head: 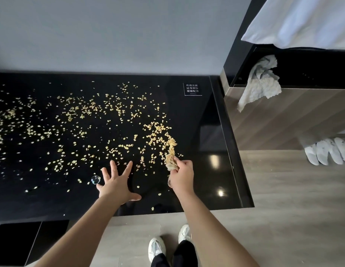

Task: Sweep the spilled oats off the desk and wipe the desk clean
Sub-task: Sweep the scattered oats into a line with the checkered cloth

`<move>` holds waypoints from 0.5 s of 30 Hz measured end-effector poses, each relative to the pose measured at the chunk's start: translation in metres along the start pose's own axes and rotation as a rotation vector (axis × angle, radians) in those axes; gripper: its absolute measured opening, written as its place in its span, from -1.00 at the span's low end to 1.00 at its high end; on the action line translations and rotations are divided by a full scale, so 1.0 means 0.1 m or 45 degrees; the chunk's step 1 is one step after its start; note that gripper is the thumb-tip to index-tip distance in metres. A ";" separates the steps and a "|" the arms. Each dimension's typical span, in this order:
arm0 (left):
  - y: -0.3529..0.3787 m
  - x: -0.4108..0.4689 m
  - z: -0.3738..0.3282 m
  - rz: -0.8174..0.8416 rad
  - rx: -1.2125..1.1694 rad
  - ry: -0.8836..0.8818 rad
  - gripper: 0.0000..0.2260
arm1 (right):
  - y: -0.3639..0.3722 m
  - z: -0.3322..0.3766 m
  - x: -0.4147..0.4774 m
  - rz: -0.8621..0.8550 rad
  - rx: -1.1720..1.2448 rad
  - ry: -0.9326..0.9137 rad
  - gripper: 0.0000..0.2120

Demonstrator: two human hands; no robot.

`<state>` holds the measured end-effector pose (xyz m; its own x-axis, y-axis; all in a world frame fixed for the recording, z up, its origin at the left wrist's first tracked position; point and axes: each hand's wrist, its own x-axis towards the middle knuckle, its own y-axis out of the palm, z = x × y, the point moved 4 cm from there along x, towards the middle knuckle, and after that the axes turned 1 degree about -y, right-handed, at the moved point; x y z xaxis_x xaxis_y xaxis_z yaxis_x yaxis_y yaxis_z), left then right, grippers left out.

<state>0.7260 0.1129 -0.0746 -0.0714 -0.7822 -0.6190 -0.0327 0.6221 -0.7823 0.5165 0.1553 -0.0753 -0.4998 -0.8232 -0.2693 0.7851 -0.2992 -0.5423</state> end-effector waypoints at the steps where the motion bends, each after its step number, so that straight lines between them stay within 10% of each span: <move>1: 0.00 -0.01 0.01 0.003 0.009 -0.006 0.12 | -0.07 -0.01 -0.01 -0.021 0.017 0.003 -0.62; 7: -0.04 -0.02 0.02 0.102 0.111 0.038 0.17 | -0.92 -0.36 -0.29 -0.385 -0.202 -0.034 -0.63; 15: -0.05 -0.05 0.01 0.095 0.163 0.063 0.20 | -0.55 -0.62 -0.68 -0.276 -0.428 0.065 -0.48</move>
<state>0.7276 0.1141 -0.0678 -0.1180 -0.7295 -0.6738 0.1018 0.6660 -0.7389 0.4842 0.2577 -0.0766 -0.6648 -0.7308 -0.1549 0.5004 -0.2817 -0.8187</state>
